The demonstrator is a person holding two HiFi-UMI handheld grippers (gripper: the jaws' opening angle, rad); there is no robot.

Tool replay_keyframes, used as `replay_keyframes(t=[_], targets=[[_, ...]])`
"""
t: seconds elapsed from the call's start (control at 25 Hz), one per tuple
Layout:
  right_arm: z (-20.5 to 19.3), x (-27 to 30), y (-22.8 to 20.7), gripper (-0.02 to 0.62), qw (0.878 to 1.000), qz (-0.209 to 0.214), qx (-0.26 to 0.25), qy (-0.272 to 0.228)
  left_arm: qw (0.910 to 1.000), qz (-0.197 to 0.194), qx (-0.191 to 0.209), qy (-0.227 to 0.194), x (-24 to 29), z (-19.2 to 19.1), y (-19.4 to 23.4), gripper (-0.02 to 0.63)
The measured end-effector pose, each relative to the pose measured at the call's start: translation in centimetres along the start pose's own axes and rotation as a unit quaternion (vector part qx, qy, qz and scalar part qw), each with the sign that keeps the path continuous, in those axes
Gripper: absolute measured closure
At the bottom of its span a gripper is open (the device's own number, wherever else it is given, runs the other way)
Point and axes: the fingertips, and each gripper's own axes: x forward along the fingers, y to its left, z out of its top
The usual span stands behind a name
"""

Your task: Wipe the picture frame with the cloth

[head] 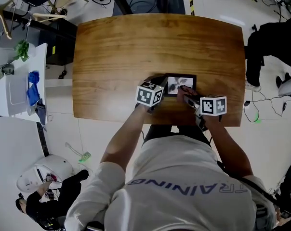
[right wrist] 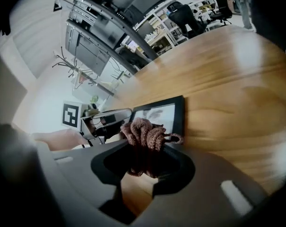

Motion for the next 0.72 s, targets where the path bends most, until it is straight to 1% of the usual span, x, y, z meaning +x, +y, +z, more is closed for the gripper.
replay_keyframes(t=[0.2,0.28,0.36,0.44,0.6,0.72], targets=[[0.1,-2.8,-2.5,0.463,0.999,-0.023,0.02,-0.018,1.0,0.001,0.0,0.001,0.0,0.0,-0.1,0.601],[0.1,-3.3,-3.1,0.463,0.999,-0.021,0.018,-0.023,1.0,0.002,0.003,0.0,0.0,0.1,-0.1,0.601],[0.1,-3.6,-3.3,0.463,1.0,-0.014,0.003,-0.026,1.0,0.004,0.004,-0.001,0.0,0.0,0.0,0.601],[0.1,-4.2,-3.8,0.463,0.999,-0.019,-0.007,-0.027,1.0,0.005,0.004,-0.001,0.0,-0.2,0.1,0.601],[0.1,-5.2,-5.1,0.463,0.999,-0.029,0.007,-0.037,1.0,0.005,0.006,-0.002,0.0,-0.2,0.2,0.6],[0.9,-5.9,-4.8,0.463,0.998,-0.023,0.005,-0.065,0.9998,0.011,0.018,-0.007,0.0,-0.2,0.4,0.601]])
